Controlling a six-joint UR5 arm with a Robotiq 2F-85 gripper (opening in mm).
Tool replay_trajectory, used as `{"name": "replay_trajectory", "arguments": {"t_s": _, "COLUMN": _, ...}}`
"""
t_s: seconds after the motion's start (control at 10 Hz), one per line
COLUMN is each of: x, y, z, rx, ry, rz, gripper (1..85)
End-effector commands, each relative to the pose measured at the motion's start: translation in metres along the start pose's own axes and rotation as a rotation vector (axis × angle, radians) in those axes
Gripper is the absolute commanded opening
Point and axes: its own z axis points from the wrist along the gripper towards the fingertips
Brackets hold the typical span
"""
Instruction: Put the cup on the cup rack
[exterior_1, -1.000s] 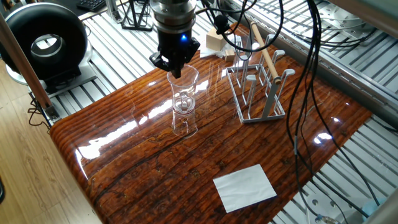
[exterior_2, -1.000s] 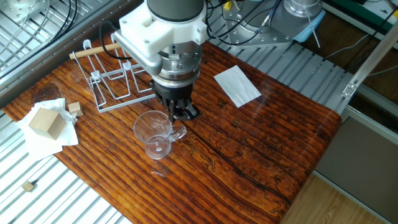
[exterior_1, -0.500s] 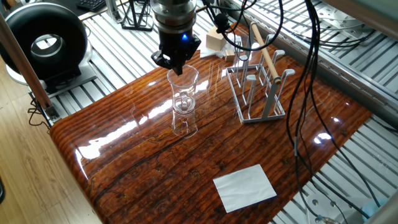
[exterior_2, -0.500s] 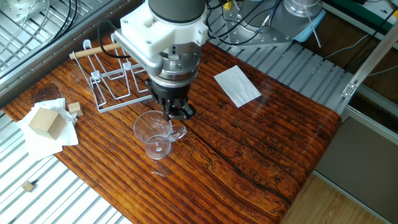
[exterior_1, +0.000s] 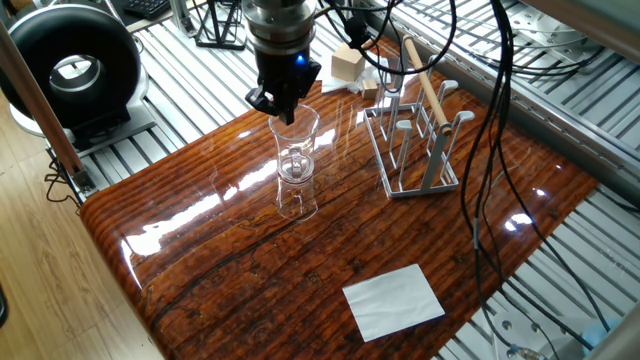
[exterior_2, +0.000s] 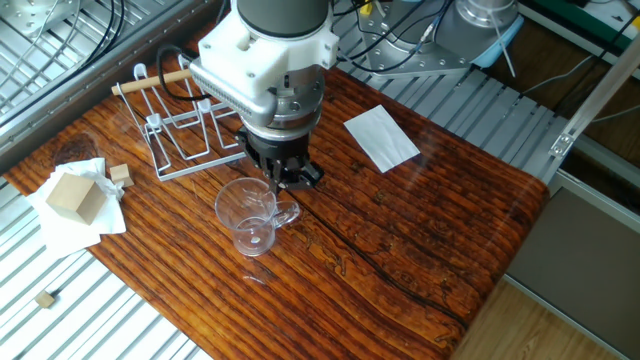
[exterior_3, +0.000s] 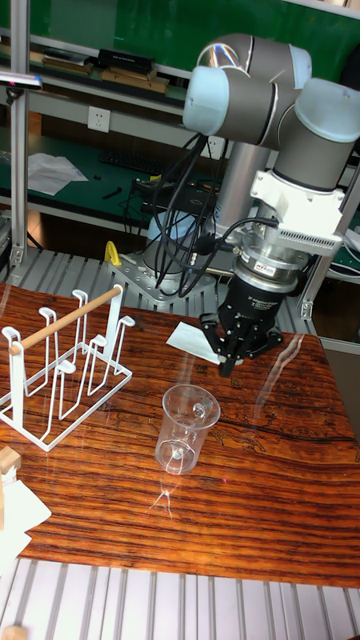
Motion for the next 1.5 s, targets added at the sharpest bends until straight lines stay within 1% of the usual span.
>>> {"name": "replay_trajectory", "arguments": {"t_s": 0.0, "x": -0.003, "y": 0.006, "z": -0.001, "rx": -0.026, "ry": -0.012, "rz": -0.034, "gripper": 1.3}}
{"name": "replay_trajectory", "arguments": {"t_s": 0.2, "x": -0.005, "y": 0.007, "z": -0.001, "rx": -0.03, "ry": -0.02, "rz": -0.041, "gripper": 1.3}}
{"name": "replay_trajectory", "arguments": {"t_s": 0.3, "x": -0.004, "y": 0.008, "z": -0.004, "rx": -0.032, "ry": -0.019, "rz": -0.044, "gripper": 1.3}}
{"name": "replay_trajectory", "arguments": {"t_s": 0.4, "x": 0.001, "y": 0.008, "z": -0.013, "rx": -0.007, "ry": -0.016, "rz": -0.053, "gripper": 1.3}}
{"name": "replay_trajectory", "arguments": {"t_s": 0.5, "x": 0.004, "y": 0.004, "z": -0.024, "rx": 0.075, "ry": -0.023, "rz": -0.072, "gripper": 1.3}}
{"name": "replay_trajectory", "arguments": {"t_s": 0.6, "x": 0.011, "y": 0.018, "z": -0.032, "rx": 0.127, "ry": -0.022, "rz": -0.054, "gripper": 1.3}}
{"name": "replay_trajectory", "arguments": {"t_s": 0.7, "x": 0.016, "y": 0.03, "z": -0.033, "rx": 0.2, "ry": -0.031, "rz": -0.034, "gripper": 1.3}}
{"name": "replay_trajectory", "arguments": {"t_s": 0.8, "x": 0.021, "y": 0.036, "z": -0.031, "rx": 0.25, "ry": -0.03, "rz": -0.029, "gripper": 1.3}}
{"name": "replay_trajectory", "arguments": {"t_s": 1.0, "x": 0.025, "y": 0.04, "z": -0.028, "rx": 0.296, "ry": -0.03, "rz": -0.024, "gripper": 1.3}}
{"name": "replay_trajectory", "arguments": {"t_s": 1.1, "x": 0.026, "y": 0.037, "z": -0.027, "rx": 0.344, "ry": -0.037, "rz": -0.034, "gripper": 1.3}}
{"name": "replay_trajectory", "arguments": {"t_s": 1.2, "x": 0.027, "y": 0.039, "z": -0.024, "rx": 0.359, "ry": -0.039, "rz": -0.036, "gripper": 1.3}}
{"name": "replay_trajectory", "arguments": {"t_s": 1.4, "x": 0.026, "y": 0.036, "z": -0.021, "rx": 0.395, "ry": -0.045, "rz": -0.046, "gripper": 1.3}}
